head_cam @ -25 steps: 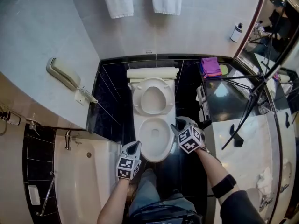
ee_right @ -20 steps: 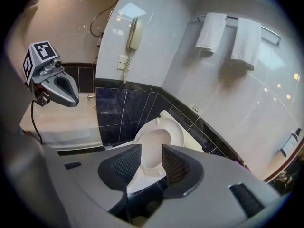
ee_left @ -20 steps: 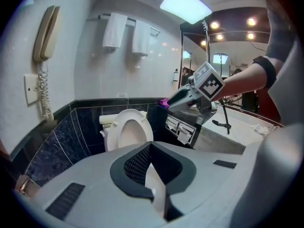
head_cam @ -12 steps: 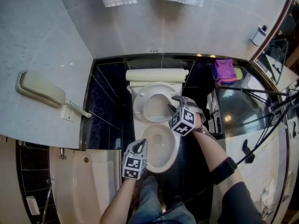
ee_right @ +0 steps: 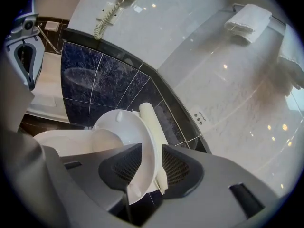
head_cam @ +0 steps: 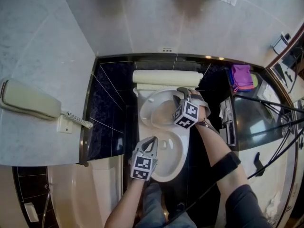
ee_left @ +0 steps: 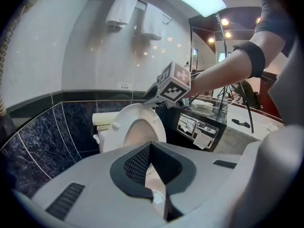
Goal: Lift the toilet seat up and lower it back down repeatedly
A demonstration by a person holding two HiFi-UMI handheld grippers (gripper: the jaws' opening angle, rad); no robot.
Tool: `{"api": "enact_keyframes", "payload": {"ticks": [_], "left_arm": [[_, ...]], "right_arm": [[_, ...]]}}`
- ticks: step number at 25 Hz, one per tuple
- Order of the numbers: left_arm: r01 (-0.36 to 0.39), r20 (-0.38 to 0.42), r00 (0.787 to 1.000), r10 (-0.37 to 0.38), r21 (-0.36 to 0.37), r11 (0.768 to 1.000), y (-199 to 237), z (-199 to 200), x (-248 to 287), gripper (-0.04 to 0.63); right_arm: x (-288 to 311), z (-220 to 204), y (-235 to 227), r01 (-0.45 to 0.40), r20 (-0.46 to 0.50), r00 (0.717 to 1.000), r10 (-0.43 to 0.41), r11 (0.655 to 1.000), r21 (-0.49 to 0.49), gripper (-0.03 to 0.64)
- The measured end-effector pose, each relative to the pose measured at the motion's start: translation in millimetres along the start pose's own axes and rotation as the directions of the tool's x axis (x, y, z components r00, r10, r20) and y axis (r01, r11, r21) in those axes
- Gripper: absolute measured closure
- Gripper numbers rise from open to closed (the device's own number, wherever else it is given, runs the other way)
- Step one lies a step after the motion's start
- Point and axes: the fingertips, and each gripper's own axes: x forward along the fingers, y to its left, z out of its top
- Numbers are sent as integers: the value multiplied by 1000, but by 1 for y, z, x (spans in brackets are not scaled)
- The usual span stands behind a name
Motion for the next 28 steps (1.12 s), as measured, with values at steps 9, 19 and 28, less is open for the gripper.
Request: {"api": "enact_keyframes", "payload": {"ticks": [9, 19, 28], "left_arm": [[5, 5, 1000, -5, -11, 1000, 21, -4, 15, 604], [3, -9, 1000, -3, -25, 1000, 15, -14, 16, 604], [-20, -37, 999, 19, -44, 999, -4, -31, 18, 604]], "right_arm": [[33, 1, 2, -30, -40, 999, 25, 993, -117, 539], [21, 1, 9, -20, -50, 999, 13, 990, -143, 552], [-23, 6, 39, -3, 4, 1000, 4, 988, -152, 557]]}}
